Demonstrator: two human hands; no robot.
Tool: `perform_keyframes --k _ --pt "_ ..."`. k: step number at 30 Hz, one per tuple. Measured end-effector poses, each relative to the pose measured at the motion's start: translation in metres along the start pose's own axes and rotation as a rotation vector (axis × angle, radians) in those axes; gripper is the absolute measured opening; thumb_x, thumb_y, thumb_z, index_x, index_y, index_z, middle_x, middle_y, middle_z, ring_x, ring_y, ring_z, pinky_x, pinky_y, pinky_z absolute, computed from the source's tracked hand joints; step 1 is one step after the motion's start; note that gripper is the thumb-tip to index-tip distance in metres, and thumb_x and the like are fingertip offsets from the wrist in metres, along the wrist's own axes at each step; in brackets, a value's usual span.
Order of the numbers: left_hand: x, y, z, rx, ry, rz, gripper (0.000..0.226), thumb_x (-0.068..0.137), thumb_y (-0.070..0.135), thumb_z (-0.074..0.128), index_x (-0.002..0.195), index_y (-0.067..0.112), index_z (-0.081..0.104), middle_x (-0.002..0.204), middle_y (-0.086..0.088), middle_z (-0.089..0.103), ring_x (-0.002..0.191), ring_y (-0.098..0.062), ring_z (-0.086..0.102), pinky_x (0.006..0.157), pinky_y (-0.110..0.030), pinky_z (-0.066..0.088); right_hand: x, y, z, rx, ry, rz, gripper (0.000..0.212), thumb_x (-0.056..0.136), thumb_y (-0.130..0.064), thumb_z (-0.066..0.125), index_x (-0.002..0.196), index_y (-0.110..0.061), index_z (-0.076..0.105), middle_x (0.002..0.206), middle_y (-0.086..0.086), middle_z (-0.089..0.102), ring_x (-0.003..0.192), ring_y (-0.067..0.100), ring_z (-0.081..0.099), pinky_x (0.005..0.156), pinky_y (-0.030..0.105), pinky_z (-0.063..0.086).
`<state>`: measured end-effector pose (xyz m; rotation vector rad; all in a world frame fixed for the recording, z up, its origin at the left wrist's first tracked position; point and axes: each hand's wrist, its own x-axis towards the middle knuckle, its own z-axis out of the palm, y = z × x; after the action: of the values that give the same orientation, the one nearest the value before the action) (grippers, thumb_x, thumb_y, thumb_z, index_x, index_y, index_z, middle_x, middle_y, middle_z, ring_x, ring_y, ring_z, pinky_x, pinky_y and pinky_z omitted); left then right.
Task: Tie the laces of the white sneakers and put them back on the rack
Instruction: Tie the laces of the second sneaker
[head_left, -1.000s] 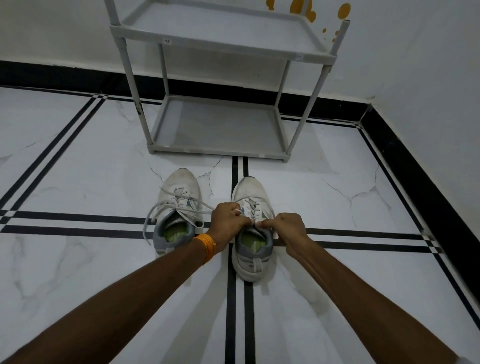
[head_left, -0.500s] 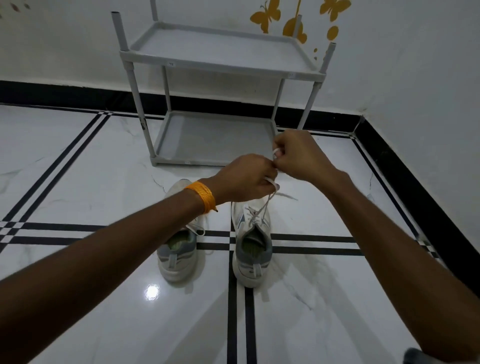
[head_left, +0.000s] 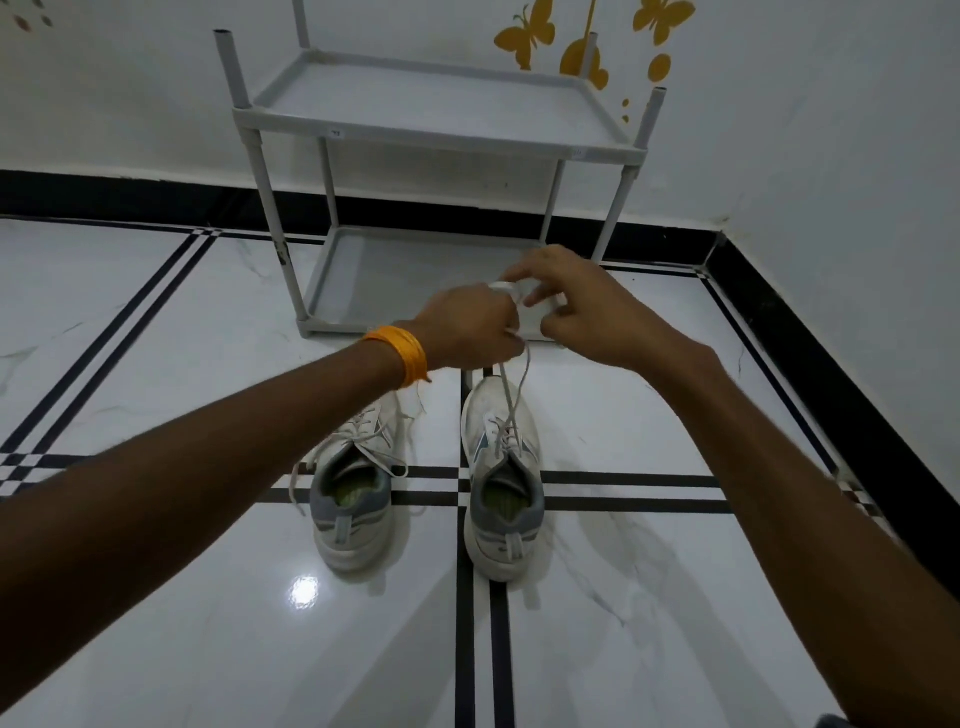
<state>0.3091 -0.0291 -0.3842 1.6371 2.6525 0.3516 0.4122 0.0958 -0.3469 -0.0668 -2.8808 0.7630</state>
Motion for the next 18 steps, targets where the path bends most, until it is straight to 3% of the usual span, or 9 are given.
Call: perform_keyframes --k 2,5,9,11,14,16,18 --pt "0.005 -0.001 -0.003 -0.270 -0.047 -0.079 0.036 0.086 0.029 0.057 0.055 0.011 0.055 0.055 -0.007 0.052 0.052 -0.021 0.047 0.050 -0.027 0.032 -0.011 0.008 0.001 0.042 0.054 0.056 0.058 0.076 -0.001 0.073 0.128 -0.022 0.057 0.129 -0.002 0.049 0.096 0.011 0.060 0.076 0.025 0.056" --pt "0.003 0.004 -0.002 -0.409 -0.091 -0.156 0.038 0.085 0.023 0.059 0.050 0.010 0.049 0.049 -0.004 0.038 0.045 -0.016 0.031 0.045 -0.025 0.024 -0.022 0.014 0.016 0.115 -0.074 0.210 0.039 0.076 -0.029 0.080 0.113 -0.021 0.069 0.099 0.002 0.066 0.083 0.015 0.063 0.077 0.036 0.055" --pt "-0.002 0.009 -0.004 -0.619 -0.196 -0.144 0.026 0.086 0.016 0.057 0.062 0.005 0.055 0.057 -0.007 0.038 0.051 -0.015 0.031 0.046 -0.022 0.027 -0.018 0.012 0.032 0.093 -0.055 0.204 0.022 0.083 -0.024 0.074 0.099 -0.010 0.075 0.085 0.010 0.072 0.079 0.025 0.067 0.079 0.047 0.057" --pt "-0.002 0.012 -0.010 -0.701 -0.200 -0.152 0.025 0.086 0.016 0.056 0.063 0.006 0.054 0.057 -0.004 0.040 0.049 -0.012 0.033 0.044 -0.020 0.028 -0.019 0.012 0.025 0.134 -0.057 0.183 0.015 0.083 -0.020 0.074 0.094 -0.009 0.076 0.076 0.007 0.071 0.070 0.022 0.066 0.068 0.042 0.057" --pt "-0.004 0.007 -0.024 -0.853 -0.252 -0.237 0.022 0.084 0.020 0.053 0.063 0.015 0.052 0.059 0.002 0.044 0.047 -0.008 0.032 0.043 -0.018 0.027 -0.024 0.009 0.005 0.284 0.002 0.182 0.012 0.085 -0.022 0.072 0.081 -0.011 0.072 0.063 0.003 0.062 0.055 0.010 0.053 0.053 0.024 0.042" --pt "-0.007 0.000 -0.027 -0.898 -0.317 -0.228 0.012 0.078 0.017 0.060 0.071 0.017 0.050 0.065 0.003 0.047 0.054 -0.010 0.035 0.046 -0.020 0.028 -0.026 0.007 -0.008 0.450 0.100 0.218 0.017 0.090 -0.023 0.066 0.081 -0.008 0.067 0.067 0.004 0.065 0.056 0.010 0.054 0.051 0.022 0.040" --pt "-0.009 -0.003 -0.019 -0.860 -0.328 -0.218 0.027 0.074 0.010 0.071 0.086 0.018 0.048 0.075 0.001 0.050 0.063 -0.011 0.040 0.049 -0.022 0.034 -0.024 0.002 -0.016 0.632 0.180 0.253 0.016 0.093 -0.021 0.061 0.085 -0.007 0.063 0.071 0.005 0.069 0.057 0.012 0.058 0.051 0.024 0.042"
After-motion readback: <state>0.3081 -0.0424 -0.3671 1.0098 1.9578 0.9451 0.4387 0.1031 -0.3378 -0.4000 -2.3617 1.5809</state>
